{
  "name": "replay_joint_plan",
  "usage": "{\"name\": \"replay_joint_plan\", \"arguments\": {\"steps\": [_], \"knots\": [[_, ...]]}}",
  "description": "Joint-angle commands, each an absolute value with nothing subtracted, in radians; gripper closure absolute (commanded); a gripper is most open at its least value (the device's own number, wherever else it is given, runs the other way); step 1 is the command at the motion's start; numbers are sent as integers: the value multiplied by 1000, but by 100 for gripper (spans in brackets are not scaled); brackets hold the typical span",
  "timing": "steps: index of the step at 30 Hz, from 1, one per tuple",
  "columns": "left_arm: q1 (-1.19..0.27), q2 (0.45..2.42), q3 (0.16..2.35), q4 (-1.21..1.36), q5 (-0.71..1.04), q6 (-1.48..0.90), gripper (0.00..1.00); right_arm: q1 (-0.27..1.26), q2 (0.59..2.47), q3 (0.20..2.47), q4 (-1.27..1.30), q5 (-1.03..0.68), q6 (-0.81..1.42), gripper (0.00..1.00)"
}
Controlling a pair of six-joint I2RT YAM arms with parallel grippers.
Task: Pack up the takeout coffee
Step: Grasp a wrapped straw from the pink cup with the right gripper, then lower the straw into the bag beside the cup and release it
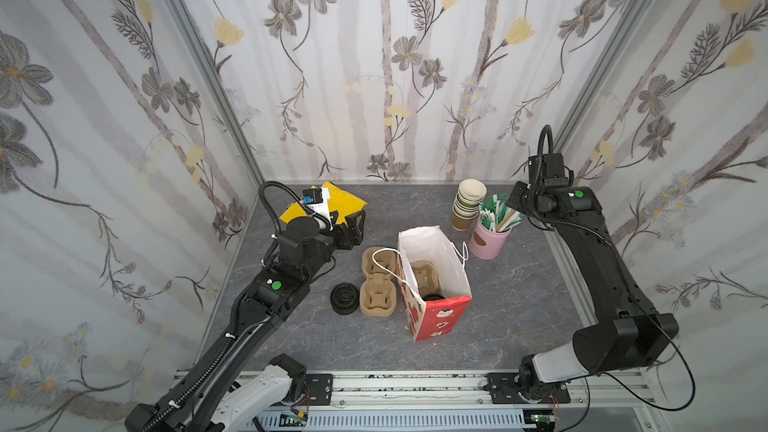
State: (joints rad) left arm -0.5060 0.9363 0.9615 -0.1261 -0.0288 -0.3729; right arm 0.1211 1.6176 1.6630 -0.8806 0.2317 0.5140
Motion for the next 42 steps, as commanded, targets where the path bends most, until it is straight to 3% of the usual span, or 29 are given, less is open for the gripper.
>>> {"name": "replay_joint_plan", "arguments": {"steps": [1, 14, 16, 21, 25, 32, 36, 42], "knots": [[-505, 933, 960, -89, -25, -375, 19, 120, 1569, 1688, -919, 245, 494, 100], [-505, 927, 945, -86, -16, -400, 19, 120, 1403, 1904, -1101, 325, 437, 100], [-505, 929, 944, -86, -15, -403, 19, 121, 1378, 1944, -1116, 289, 425, 100], [-506, 929, 938, -87, -2, -414, 19, 148, 1306, 1970, -1080, -18, 417, 100], [-504, 928, 925, -87, 10, -429, 21, 333, 1293, 1974, -1047, -157, 443, 100], [-505, 940, 923, -86, 16, -437, 22, 674, 1389, 1973, -1108, 26, 480, 100], [-505, 936, 918, -86, 11, -440, 22, 764, 1452, 1934, -1124, 161, 486, 100], [-505, 914, 901, -86, -13, -445, 22, 869, 1541, 1791, -1054, 169, 512, 100]]}}
